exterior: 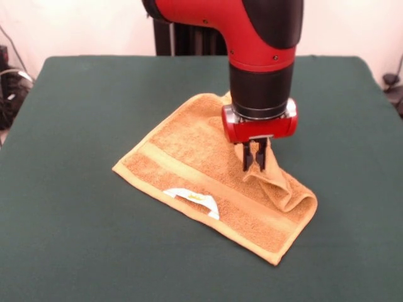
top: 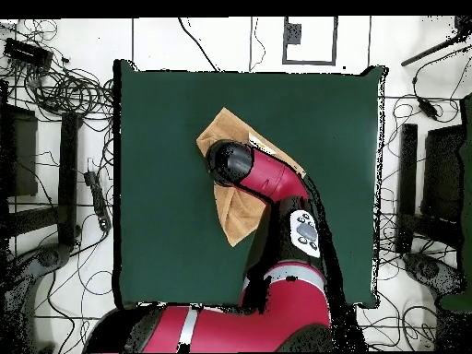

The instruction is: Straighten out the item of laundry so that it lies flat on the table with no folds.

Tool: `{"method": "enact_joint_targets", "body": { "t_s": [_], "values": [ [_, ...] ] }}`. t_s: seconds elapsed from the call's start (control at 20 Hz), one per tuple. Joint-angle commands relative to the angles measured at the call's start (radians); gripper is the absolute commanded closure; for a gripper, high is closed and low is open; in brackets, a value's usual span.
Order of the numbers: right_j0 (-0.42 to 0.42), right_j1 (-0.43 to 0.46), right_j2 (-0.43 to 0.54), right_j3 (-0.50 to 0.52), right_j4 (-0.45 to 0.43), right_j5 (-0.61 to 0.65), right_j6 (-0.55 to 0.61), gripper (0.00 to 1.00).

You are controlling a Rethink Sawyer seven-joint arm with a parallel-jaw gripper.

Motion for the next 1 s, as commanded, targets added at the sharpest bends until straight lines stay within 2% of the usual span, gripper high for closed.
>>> {"method": "enact_joint_targets", "body": {
  "t_s": [0.05, 1.0],
  "values": [
    [0.037, 0.007, 0.085, 0.107, 0.031, 0.029, 0.271, 1.00],
    [0.049, -0.027, 0.104, 0.159, 0.052, 0.018, 0.290, 1.00]
  ]
}}
